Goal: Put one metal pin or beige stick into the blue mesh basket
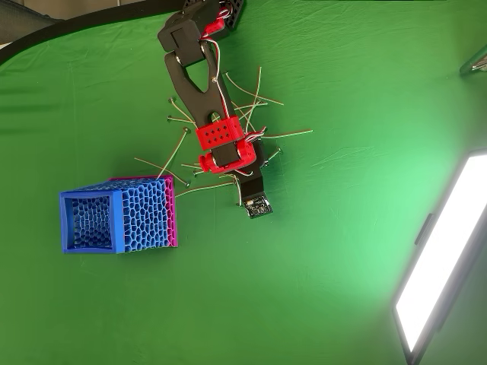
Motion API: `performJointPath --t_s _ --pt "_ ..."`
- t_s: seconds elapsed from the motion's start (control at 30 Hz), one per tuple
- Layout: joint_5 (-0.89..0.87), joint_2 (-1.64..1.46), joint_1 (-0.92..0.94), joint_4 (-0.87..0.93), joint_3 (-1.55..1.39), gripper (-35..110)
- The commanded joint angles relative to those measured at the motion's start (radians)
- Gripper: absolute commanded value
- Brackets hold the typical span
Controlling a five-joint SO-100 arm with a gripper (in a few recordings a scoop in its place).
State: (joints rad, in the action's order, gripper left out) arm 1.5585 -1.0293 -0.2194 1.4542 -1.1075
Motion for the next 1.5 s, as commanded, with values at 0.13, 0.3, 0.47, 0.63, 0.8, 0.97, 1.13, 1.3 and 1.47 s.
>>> performJointPath --t_s 0.13,0.3,0.47,0.63,0.8,0.97,1.13,1.3,1.47 --pt "0.061 -0.012 -0.014 -0.006 0.002 11" --pt "0.084 -0.014 -0.015 -0.006 0.003 11" --pt "0.098 -0.012 -0.015 -0.006 0.002 8" --pt "0.101 -0.012 -0.017 -0.006 -0.002 1" --pt "0.08 -0.006 -0.018 -0.006 0.011 1" --pt "0.064 -0.017 -0.018 -0.006 0.026 1" --pt "0.04 -0.069 -0.026 0.015 0.023 1" --pt "0.017 -0.169 -0.032 0.02 -0.017 1" --pt "0.014 -0.288 -0.034 0.02 -0.083 1"
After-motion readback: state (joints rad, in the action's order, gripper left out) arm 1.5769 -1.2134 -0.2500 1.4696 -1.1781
